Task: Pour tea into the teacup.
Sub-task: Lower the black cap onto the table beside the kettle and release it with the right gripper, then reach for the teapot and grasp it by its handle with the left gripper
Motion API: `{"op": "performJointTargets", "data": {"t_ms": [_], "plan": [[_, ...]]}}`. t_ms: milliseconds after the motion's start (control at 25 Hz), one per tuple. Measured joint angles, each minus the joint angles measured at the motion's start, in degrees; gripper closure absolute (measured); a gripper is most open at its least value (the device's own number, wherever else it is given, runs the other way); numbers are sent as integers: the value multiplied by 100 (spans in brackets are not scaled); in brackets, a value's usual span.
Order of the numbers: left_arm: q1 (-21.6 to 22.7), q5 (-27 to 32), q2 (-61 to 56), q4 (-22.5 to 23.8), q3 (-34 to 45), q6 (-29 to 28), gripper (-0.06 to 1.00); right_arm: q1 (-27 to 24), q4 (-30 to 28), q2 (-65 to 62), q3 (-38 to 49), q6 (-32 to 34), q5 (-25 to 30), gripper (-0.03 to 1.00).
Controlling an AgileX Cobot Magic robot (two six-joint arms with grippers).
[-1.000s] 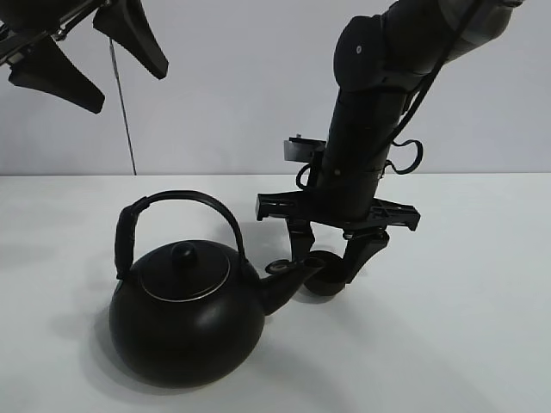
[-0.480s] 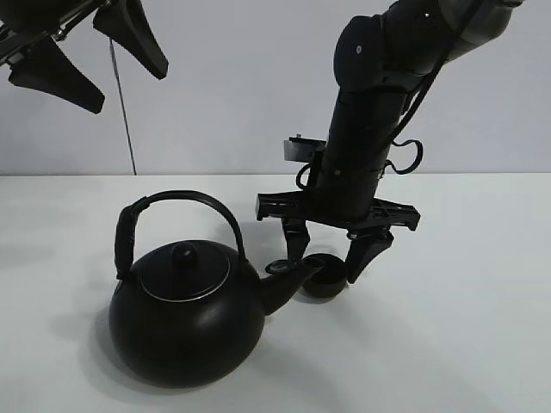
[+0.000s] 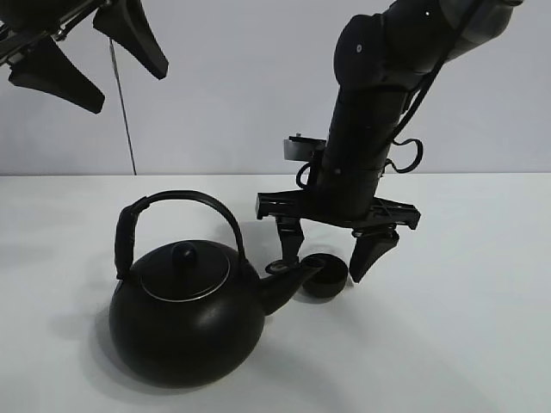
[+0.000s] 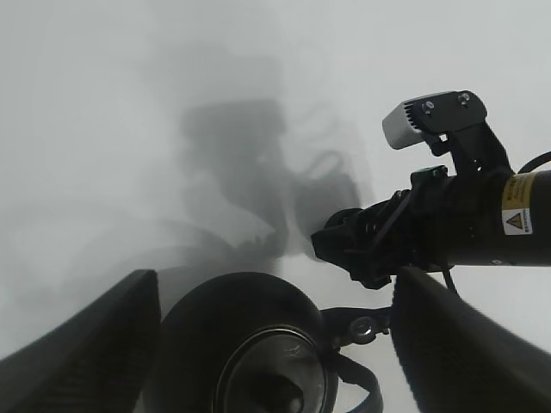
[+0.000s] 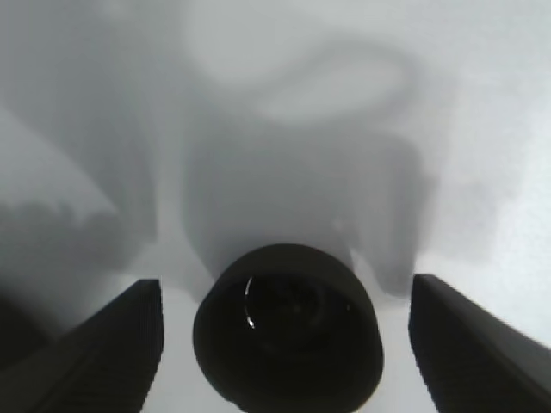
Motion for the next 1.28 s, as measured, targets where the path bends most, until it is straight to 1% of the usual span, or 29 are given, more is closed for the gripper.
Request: {"op": "performJointTargets", "data": {"t_ms": [120,360,480,640,840,960,1120,1280], "plan": [[0,0,0,0,0,0,41,0,7,-100,-41,0,30,41],[0,0,0,0,0,0,41,0,25,-146,-517,0,314,41],[0,0,0,0,0,0,41,0,-34,-146,-793,0,530,41],[0,0,0,0,0,0,41,0,-295,-182,-1131,0,942,41],[0,0,0,0,0,0,41,0,-790,-601,-1183,0,1215,41],[0,0,0,0,0,0,41,0,-967,-1033,-1194,0,1310,41],[0,-5,0,0,0,0,41,-57,-1006,-1456,-1198,0,1494,41],[0,-5,0,0,0,0,41,-298,-993,-1707,-1178,0,1689,41]]}}
